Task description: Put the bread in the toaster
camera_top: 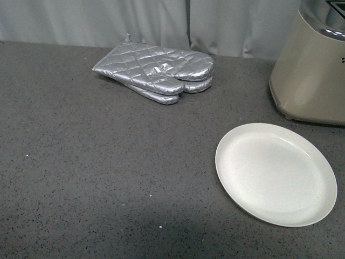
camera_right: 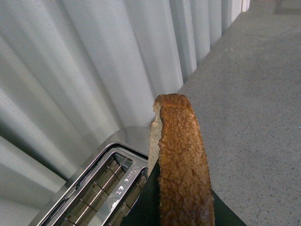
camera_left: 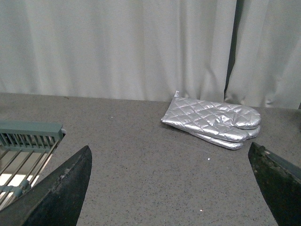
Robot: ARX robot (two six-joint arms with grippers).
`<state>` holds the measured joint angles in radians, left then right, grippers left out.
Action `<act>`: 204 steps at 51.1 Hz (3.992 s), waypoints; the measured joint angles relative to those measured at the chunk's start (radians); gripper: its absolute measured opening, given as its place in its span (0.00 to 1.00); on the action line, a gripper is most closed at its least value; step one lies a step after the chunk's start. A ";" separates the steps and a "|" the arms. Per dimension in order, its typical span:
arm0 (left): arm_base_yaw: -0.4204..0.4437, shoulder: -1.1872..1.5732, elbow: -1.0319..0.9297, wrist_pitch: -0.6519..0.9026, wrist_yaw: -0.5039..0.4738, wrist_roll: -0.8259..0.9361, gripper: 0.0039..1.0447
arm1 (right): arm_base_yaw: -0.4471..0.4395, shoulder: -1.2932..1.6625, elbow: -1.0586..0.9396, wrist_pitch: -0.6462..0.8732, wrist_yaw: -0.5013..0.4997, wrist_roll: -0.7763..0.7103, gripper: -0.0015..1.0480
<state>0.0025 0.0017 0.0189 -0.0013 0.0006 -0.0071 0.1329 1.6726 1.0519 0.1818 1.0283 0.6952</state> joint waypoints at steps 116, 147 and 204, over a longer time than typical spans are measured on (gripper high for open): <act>0.000 0.000 0.000 0.000 0.000 0.000 0.94 | 0.042 -0.184 -0.069 -0.132 -0.003 0.088 0.91; 0.000 -0.001 0.000 0.000 0.001 0.000 0.94 | -0.104 -1.667 -1.047 -0.182 -1.017 -0.690 0.01; 0.000 -0.001 0.000 0.000 -0.001 0.000 0.94 | -0.130 -1.668 -1.047 -0.182 -1.027 -0.692 0.91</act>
<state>0.0021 0.0010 0.0189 -0.0013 -0.0002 -0.0071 0.0025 0.0044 0.0051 -0.0002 0.0017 0.0029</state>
